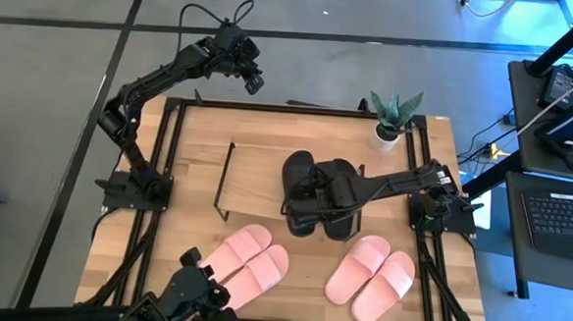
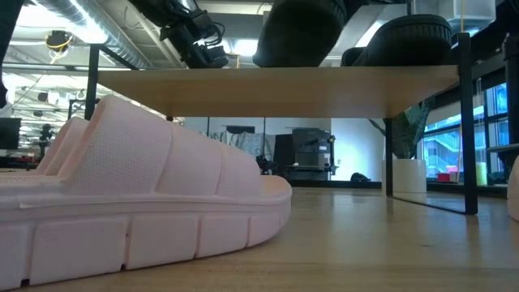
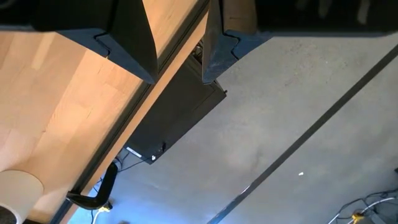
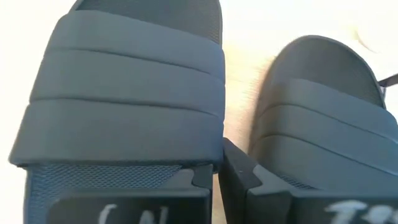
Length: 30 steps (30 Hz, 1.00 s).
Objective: Pick and place slides into the shelf
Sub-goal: Put the black slides on the shelf
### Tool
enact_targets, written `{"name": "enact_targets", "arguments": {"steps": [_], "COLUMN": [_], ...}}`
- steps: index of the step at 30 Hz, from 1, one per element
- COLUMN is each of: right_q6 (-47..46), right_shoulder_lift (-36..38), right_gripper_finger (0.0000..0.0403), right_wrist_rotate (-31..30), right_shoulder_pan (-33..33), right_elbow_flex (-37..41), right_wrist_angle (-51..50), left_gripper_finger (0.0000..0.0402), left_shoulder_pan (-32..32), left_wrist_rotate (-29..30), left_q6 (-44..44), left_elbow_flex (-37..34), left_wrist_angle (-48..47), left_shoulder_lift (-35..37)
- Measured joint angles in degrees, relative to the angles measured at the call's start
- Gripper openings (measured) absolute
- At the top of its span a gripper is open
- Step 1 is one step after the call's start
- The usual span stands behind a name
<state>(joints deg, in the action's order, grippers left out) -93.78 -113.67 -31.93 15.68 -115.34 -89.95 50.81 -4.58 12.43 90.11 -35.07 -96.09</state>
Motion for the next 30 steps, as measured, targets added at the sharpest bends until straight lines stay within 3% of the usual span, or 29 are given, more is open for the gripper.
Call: {"name": "enact_targets", "arguments": {"steps": [7,24,30], "right_q6": [-1.91,-2.3,-3.55], "right_shoulder_lift": [0.07,0.11,0.19], "right_gripper_finger": [0.0011,0.0012,0.0037], "right_wrist_rotate": [1.8,1.92,4.21], "right_shoulder_pan": [-0.11,-0.31,-0.74], "right_elbow_flex": [4.25,4.3,4.27], "right_wrist_angle": [-0.18,-0.05,-0.03], "left_gripper_finger": [0.0119,0.0119,0.0119], "left_shoulder_pan": [0.01,0.0,0.0], "left_wrist_rotate": [0.02,0.01,0.0], "left_q6": [0.0,-0.11,-0.19], "left_elbow_flex": [0.0,0.0,0.0], "left_wrist_angle": [-0.02,-0.02,-0.02], "left_shoulder_lift": [0.0,0.0,0.0]}}
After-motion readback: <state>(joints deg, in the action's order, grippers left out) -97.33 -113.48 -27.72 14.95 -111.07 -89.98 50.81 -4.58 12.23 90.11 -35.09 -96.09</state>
